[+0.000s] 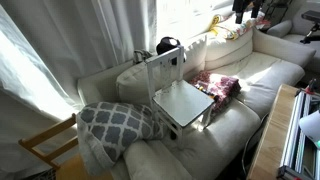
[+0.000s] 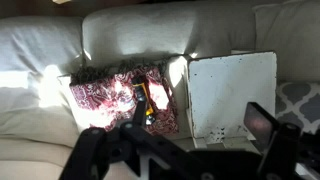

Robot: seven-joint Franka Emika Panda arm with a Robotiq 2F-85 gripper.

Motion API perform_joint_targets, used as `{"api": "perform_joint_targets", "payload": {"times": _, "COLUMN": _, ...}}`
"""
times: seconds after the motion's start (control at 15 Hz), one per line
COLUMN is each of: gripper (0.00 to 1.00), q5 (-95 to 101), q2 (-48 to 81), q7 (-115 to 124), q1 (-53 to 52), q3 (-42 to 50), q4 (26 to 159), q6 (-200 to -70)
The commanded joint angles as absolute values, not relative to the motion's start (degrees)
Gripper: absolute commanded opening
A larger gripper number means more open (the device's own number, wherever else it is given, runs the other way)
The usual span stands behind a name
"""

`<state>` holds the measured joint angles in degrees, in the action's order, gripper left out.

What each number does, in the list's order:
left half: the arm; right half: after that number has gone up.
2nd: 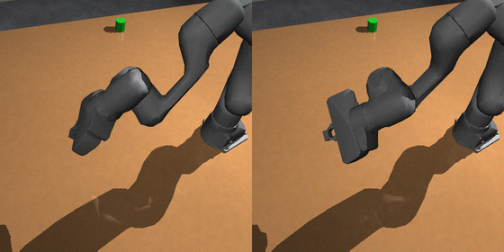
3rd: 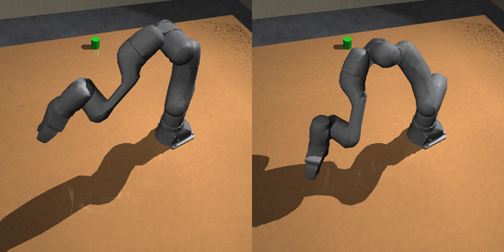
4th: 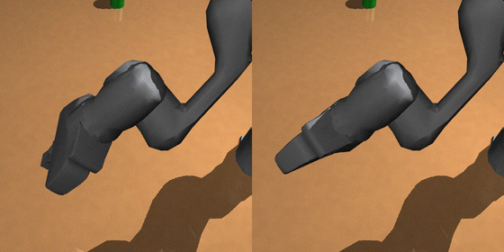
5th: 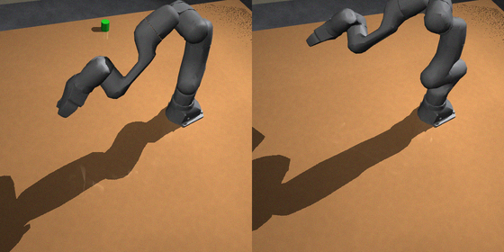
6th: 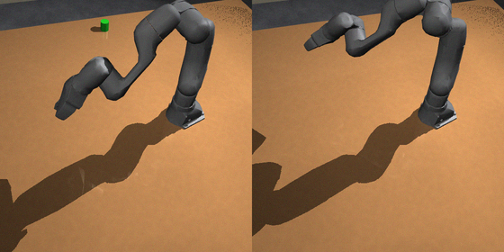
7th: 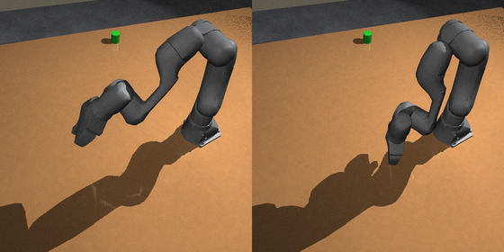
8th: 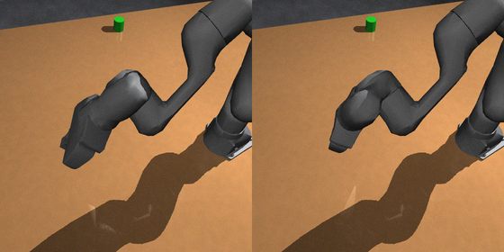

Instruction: Hang the black hat on the right side of the backrest of the white chair

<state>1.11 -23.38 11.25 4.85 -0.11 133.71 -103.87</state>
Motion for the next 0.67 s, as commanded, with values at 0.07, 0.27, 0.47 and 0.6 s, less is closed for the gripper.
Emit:
{"api": "perform_joint_targets", "payload": {"times": 0.07, "gripper": 1.0, "q5": 1.2, "q2": -23.35, "q7": 11.31, "q1": 4.6, "q3": 0.13, "q4": 133.61, "q6": -103.75}}
{"api": "perform_joint_targets", "payload": {"times": 0.27, "gripper": 1.0, "q5": 1.19, "q2": -23.35, "q7": 11.31, "q1": 4.6, "q3": 0.13, "q4": 133.61, "q6": -103.75}}
{"api": "perform_joint_targets", "payload": {"times": 0.47, "gripper": 1.0, "q5": -0.43, "q2": -18.94, "q7": 9.76, "q1": 4.65, "q3": 1.41, "q4": 132.37, "q6": -109.01}}
{"api": "perform_joint_targets", "payload": {"times": 0.6, "gripper": 1.0, "q5": -1.72, "q2": -13.12, "q7": 8.62, "q1": 4.49, "q3": 2.26, "q4": 130.64, "q6": -120.93}}
